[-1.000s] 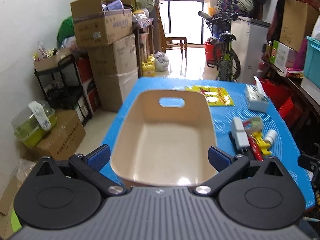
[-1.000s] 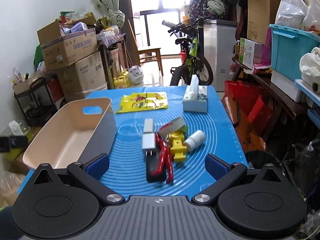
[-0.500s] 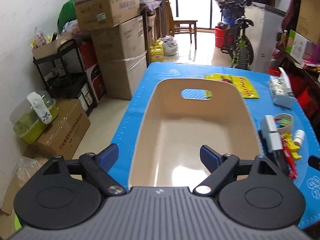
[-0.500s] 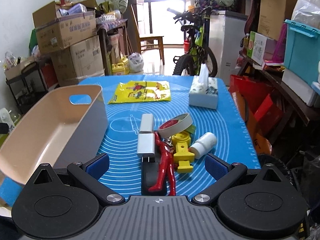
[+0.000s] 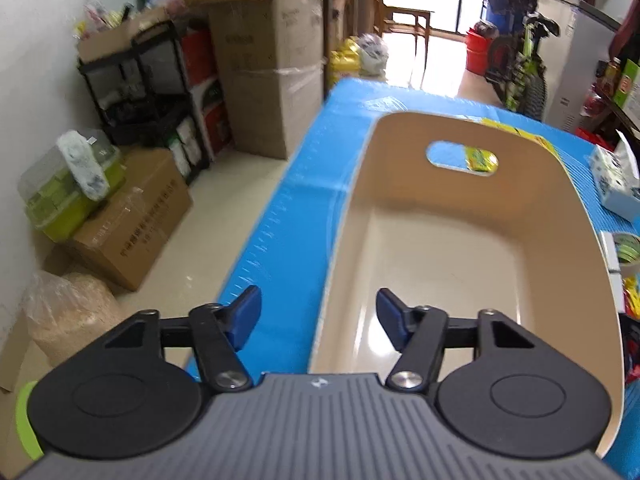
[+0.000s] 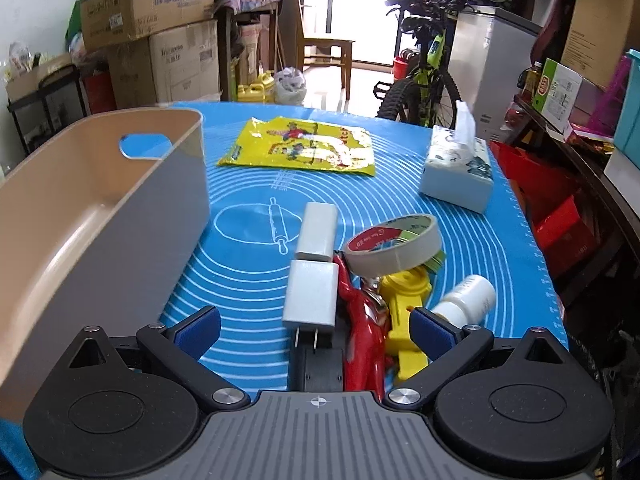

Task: Organize rigid objects
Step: 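Move the right tool to the white charger and close on it, then lift the white charger with the right tool and release it into the basket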

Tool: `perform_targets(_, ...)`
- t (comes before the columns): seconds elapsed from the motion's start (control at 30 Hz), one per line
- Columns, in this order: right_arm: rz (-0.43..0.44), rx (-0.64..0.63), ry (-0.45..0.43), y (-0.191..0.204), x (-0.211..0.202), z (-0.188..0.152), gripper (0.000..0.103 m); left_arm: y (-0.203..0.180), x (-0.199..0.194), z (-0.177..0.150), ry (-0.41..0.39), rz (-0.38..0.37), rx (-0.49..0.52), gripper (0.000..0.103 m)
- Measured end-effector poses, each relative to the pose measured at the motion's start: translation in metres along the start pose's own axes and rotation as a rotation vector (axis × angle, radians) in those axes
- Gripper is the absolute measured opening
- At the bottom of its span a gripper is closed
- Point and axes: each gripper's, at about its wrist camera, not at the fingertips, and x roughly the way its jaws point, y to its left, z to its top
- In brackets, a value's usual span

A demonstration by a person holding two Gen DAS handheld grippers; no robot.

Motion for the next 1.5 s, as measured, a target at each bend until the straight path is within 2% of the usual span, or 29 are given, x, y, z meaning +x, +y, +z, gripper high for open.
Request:
perform_targets(0.03, -0.003, 0.000, 0.003, 0.001, 0.005, 0.002, 0.098, -0.001, 0.002, 0.000, 0.006, -0.010, 0.002, 0.052)
perform_targets(0.13, -0.012, -0.009, 0.010, 0.004, 0.017, 0.004, 0.093, -0.001, 0.005, 0.002, 0.015, -0.019, 0.002, 0.043)
perform_targets(0.27, -0.018, -0.003, 0.020, 0.008, 0.029, 0.008, 0.088, 0.003, 0.009, 0.000, 0.030, -0.030, -0.001, 0.035)
perform_targets(0.33, -0.019, 0.004, 0.019, 0.009, 0.033, 0.009, 0.086, 0.002, 0.011, -0.001, 0.036, -0.021, 0.011, 0.026)
perform_targets(0.4, -0.022, 0.003, 0.020, 0.011, 0.037, 0.010, 0.082, 0.003, 0.014, -0.002, 0.048, -0.025, 0.019, 0.020)
perform_targets(0.47, -0.024, -0.002, 0.030, 0.013, 0.042, 0.011, 0.077, 0.004, 0.015, -0.003, 0.055, -0.034, 0.019, 0.018)
perform_targets(0.5, -0.026, -0.002, 0.037, 0.014, 0.044, 0.012, 0.074, 0.004, 0.016, -0.003, 0.057, -0.037, 0.019, 0.009)
perform_targets(0.73, -0.075, -0.011, 0.034, 0.018, 0.051, 0.014, 0.056, 0.007, 0.017, -0.003, 0.056, -0.068, 0.001, 0.008)
perform_targets(0.8, -0.095, -0.024, 0.021, 0.018, 0.050, 0.013, 0.044, 0.008, 0.017, -0.003, 0.057, -0.074, -0.004, 0.008)
perform_targets(1.2, -0.071, 0.019, -0.058, 0.006, 0.021, 0.012, 0.043, 0.009, 0.017, -0.003, 0.057, -0.076, -0.005, 0.008)
perform_targets(1.5, 0.003, 0.052, -0.207, 0.015, -0.029, 0.041, 0.043, 0.009, 0.017, -0.004, 0.057, -0.072, -0.006, 0.008)
